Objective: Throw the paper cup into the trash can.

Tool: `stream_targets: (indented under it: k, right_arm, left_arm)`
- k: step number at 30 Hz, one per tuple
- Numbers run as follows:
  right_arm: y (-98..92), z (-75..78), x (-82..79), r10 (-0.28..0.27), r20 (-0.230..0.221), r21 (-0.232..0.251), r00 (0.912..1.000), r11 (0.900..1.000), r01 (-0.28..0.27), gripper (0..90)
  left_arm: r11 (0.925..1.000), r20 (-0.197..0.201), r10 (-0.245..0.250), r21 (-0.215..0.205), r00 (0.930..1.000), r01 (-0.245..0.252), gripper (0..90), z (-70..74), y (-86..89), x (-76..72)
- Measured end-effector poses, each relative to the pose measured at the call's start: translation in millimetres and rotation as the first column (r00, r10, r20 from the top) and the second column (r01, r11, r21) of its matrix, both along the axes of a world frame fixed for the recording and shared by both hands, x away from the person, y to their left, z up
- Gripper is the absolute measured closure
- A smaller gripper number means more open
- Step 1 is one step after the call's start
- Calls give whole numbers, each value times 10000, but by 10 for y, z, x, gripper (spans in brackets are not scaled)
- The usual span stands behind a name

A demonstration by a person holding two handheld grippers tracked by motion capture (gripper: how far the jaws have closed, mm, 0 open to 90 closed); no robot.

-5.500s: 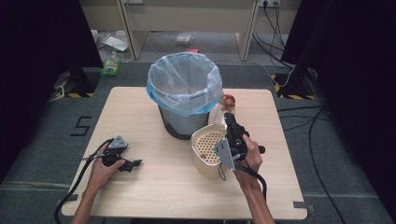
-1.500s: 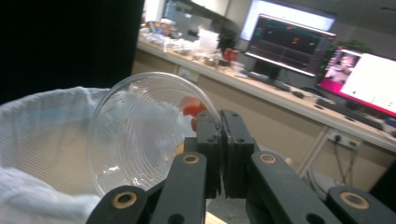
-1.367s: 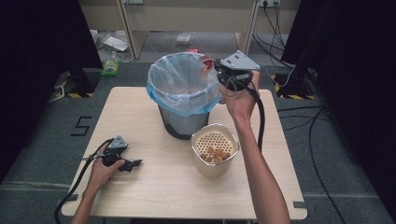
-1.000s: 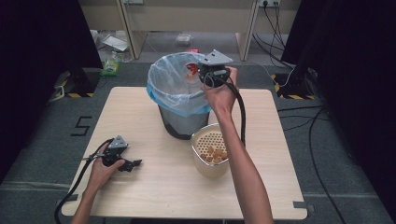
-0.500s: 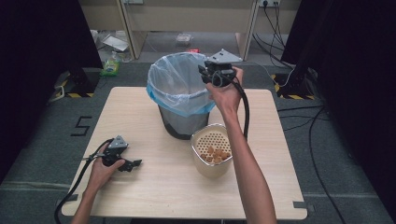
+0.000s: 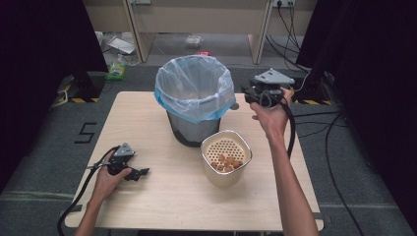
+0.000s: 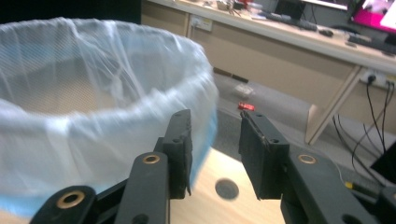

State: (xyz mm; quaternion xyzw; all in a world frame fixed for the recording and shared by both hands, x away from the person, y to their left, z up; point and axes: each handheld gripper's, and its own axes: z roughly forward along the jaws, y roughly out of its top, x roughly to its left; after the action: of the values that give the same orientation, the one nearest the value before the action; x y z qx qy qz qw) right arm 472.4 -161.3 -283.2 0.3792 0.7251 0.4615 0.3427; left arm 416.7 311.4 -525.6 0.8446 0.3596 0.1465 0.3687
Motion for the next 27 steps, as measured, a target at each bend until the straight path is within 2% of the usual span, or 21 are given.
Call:
stream_targets:
  k: [7, 14, 18, 24, 25, 26, 27]
  right_arm:
    - [-329, -270, -191, -312, -431, -141, 9986, 9994, 306, 566]
    - [-536, -563, -385, -410, -884, -443, 9952, 9983, 372, 536]
    - [-638, -753, -514, -524, -1096, -947, 9926, 9946, 421, 512]
    - [-807, -1167, -745, -664, -1804, -1065, 9813, 9932, 476, 482]
    - [-807, -1167, -745, -664, -1804, -1065, 9813, 9932, 476, 482]
    - [-839, -1308, -821, -727, -1985, -976, 9774, 9938, 541, 476]
    - [-839, -1308, -821, -727, -1985, -976, 9774, 9938, 541, 476]
  left_arm:
    - [10000, -8, -2, 1, 10000, 2, 0, 0, 0, 1]
    - [10000, -12, -3, 3, 10000, 3, 0, 1, 0, 0]
    - [10000, -3, 1, 0, 10000, -1, 0, 1, 0, 0]
    - [10000, -5, 1, -1, 10000, -1, 0, 0, 0, 0]
    - [10000, -5, 1, -1, 10000, -1, 0, 0, 0, 0]
    - [10000, -3, 3, -3, 10000, -3, 0, 0, 0, 0]
    - [10000, -3, 3, -3, 10000, -3, 0, 0, 0, 0]
